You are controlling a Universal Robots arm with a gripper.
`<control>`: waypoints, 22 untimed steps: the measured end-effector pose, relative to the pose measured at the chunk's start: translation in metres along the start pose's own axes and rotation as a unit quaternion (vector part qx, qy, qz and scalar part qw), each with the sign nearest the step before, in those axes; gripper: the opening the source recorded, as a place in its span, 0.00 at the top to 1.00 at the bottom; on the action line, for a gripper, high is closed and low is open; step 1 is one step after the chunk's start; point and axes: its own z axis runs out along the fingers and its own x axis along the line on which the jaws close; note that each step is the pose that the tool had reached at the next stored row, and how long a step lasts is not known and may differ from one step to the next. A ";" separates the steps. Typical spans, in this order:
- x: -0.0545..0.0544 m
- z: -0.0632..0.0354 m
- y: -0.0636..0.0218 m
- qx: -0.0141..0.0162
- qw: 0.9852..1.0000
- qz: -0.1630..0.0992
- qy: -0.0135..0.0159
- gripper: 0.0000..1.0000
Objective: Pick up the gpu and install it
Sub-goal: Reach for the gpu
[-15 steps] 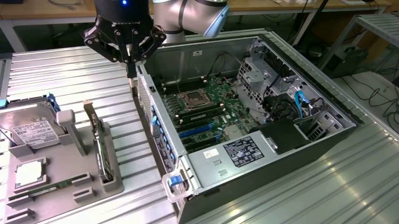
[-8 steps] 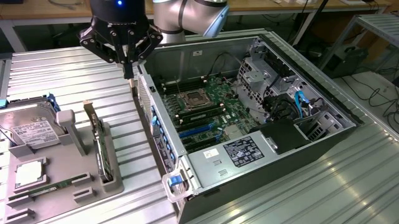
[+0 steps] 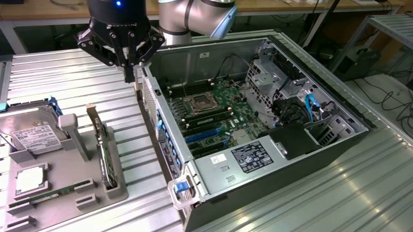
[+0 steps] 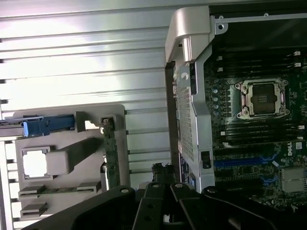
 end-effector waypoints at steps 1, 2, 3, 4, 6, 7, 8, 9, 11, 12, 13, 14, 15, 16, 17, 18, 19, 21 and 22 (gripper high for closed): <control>0.001 0.0000 -0.0002 0.000 1.000 0.000 0.000 0.89; 0.002 0.0000 -0.0003 0.000 1.000 0.000 0.000 0.89; 0.003 0.0000 -0.0005 0.000 1.000 0.000 0.000 0.89; 0.004 0.0001 -0.0007 0.000 1.000 0.000 0.000 0.89; 0.006 0.0000 -0.0011 0.000 1.000 0.000 0.000 0.89; 0.008 0.0000 -0.0014 0.000 1.000 0.000 0.000 0.89; 0.009 0.0001 -0.0019 0.000 1.000 0.000 0.000 0.89; 0.010 0.0001 -0.0025 0.000 1.000 0.000 0.000 0.89; 0.012 0.0001 -0.0033 0.000 1.000 0.000 0.000 0.89; 0.013 0.0001 -0.0037 0.000 1.000 0.000 0.000 0.89; 0.015 0.0001 -0.0042 0.000 1.000 0.000 0.000 0.89; 0.016 0.0001 -0.0046 0.000 1.000 0.000 0.000 0.89; 0.017 0.0001 -0.0050 0.000 1.000 0.000 0.000 0.89; 0.018 0.0001 -0.0054 0.000 1.000 0.000 0.000 0.89; 0.019 0.0001 -0.0058 0.000 1.000 0.000 0.000 0.89; 0.020 0.0001 -0.0062 0.000 1.000 0.000 0.000 0.89; 0.022 0.0001 -0.0066 0.000 1.000 0.000 0.000 0.89; 0.024 0.0000 -0.0074 0.000 1.000 0.000 0.000 0.89; 0.026 0.0000 -0.0080 0.000 1.000 0.000 0.000 0.89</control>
